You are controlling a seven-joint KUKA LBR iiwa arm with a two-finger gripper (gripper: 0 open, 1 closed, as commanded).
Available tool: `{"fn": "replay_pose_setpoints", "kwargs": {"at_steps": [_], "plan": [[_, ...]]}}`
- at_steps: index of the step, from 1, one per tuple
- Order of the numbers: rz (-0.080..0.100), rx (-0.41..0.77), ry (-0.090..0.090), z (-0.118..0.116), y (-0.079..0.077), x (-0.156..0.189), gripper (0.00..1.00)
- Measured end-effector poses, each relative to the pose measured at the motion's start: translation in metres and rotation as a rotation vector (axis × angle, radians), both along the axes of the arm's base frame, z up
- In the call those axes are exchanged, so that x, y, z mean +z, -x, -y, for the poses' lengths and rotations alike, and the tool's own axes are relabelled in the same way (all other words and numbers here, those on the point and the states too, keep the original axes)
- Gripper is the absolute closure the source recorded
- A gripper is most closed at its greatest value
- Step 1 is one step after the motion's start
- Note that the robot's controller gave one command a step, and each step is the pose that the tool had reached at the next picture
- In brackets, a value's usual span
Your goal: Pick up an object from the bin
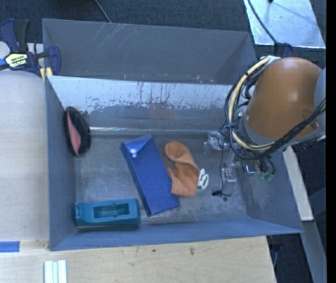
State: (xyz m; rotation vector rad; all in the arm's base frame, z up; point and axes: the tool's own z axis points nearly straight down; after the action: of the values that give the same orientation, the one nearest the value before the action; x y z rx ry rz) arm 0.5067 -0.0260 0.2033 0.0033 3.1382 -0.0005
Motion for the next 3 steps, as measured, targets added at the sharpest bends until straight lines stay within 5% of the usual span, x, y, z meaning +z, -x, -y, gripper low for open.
{"fn": "replay_pose_setpoints", "kwargs": {"at_steps": [2,3], "plan": [[-0.002,-0.200,-0.001,-0.012,-0.027,-0.088,0.00],[0.004,-0.115,-0.001,-0.026,-0.036,-0.131,1.00]]}}
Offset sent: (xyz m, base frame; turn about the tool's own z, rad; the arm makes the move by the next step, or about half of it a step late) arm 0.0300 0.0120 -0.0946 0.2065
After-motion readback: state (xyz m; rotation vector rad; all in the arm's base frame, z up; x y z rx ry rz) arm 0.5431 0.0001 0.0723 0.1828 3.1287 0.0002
